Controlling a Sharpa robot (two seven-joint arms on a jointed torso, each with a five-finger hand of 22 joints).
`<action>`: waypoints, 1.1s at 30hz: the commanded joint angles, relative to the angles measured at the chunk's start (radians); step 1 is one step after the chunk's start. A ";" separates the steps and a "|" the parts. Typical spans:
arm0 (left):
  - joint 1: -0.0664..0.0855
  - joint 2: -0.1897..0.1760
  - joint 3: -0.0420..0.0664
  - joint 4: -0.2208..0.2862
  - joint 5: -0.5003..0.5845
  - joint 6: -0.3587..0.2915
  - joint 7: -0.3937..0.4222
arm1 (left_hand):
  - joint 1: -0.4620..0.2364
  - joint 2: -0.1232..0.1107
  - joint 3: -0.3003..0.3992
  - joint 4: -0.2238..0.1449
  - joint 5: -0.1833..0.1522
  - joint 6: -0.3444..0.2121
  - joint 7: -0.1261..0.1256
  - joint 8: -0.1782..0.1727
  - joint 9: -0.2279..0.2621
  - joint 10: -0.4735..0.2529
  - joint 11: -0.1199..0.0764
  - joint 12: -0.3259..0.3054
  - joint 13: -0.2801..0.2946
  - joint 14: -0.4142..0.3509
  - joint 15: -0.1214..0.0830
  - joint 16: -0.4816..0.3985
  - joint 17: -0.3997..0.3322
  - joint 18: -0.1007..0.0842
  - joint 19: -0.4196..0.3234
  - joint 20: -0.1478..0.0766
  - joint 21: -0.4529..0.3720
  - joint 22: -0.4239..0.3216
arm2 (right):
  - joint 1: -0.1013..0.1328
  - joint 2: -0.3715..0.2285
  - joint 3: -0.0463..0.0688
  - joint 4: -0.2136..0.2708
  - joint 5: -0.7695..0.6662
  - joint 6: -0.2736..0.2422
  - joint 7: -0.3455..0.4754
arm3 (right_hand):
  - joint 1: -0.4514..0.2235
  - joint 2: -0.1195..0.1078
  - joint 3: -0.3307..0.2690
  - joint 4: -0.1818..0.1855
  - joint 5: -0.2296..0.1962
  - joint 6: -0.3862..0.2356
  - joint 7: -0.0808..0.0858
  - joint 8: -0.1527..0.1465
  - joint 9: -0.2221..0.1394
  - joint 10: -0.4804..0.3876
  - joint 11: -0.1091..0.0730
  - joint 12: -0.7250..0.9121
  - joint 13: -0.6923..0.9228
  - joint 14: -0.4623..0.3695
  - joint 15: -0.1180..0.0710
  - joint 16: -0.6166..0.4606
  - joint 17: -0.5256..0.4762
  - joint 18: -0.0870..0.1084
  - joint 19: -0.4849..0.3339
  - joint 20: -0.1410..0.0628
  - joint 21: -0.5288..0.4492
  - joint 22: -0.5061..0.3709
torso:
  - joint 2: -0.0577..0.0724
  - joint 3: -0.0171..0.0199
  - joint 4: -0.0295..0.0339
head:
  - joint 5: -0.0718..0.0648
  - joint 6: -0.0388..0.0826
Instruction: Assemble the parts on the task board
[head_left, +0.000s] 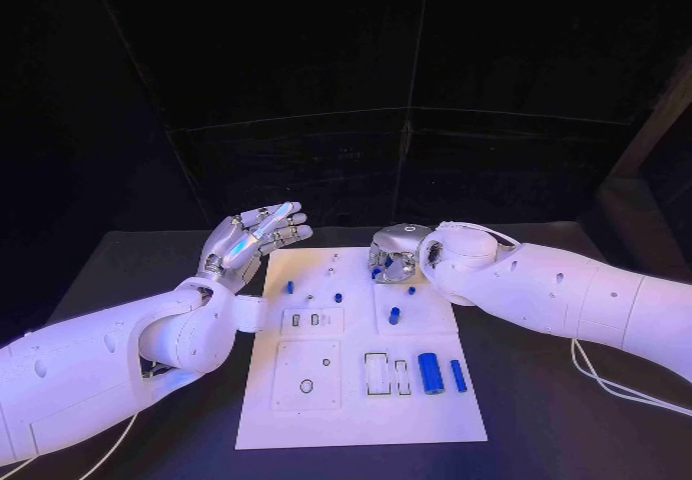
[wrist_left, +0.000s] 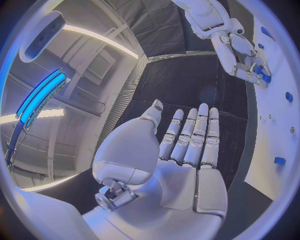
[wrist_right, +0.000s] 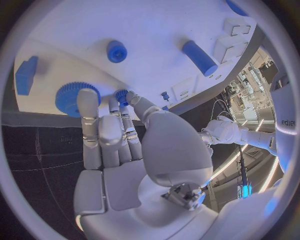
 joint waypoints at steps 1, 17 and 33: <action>0.002 -0.001 0.001 0.001 -0.007 0.018 0.022 | 0.004 0.002 0.001 -0.006 0.007 0.006 0.071 0.003 0.001 0.008 -0.001 0.004 -0.001 0.008 -0.002 -0.005 -0.002 0.015 0.007 0.000 0.004 0.000 | 0.002 0.002 0.001 -0.001 -0.017 0.015 -0.005 | 0.014 -0.001 0.014 0.000 -0.007 0.011 -0.001 0.005 0.001 0.012 -0.001 0.005 0.001 0.032 -0.007 0.007 0.006 -0.006 0.007 -0.003 0.009 0.010 | 0.001 0.0009 -0.0009 | 0.000 -0.001; 0.003 -0.003 0.001 -0.002 -0.007 0.032 0.018 | 0.004 0.005 0.003 -0.006 0.007 0.007 0.070 0.002 0.001 0.010 -0.001 0.003 -0.001 0.009 -0.002 -0.006 -0.002 0.016 0.009 0.000 0.005 0.000 | 0.002 -0.001 0.001 0.025 -0.031 -0.127 -0.025 | 0.040 -0.004 0.091 0.000 -0.028 0.040 0.000 0.004 0.001 0.037 -0.004 0.002 0.003 0.025 -0.011 0.035 0.028 -0.011 0.001 -0.004 0.059 0.059 | 0.003 0.0013 0.0006 | 0.001 0.001; 0.003 0.002 0.001 -0.011 -0.007 0.040 0.016 | 0.003 0.005 0.003 -0.006 0.007 0.008 0.070 0.002 0.001 0.010 -0.001 0.003 -0.001 0.010 -0.002 -0.007 -0.003 0.016 0.010 0.000 0.005 0.000 | 0.003 0.078 0.001 -0.037 0.016 -0.277 -0.032 | 0.037 -0.013 0.108 0.004 -0.033 0.039 0.006 0.000 0.000 0.035 -0.001 -0.002 0.002 0.024 -0.011 0.043 0.034 -0.013 0.002 0.000 0.073 0.074 | 0.004 0.0006 0.0047 | 0.002 -0.001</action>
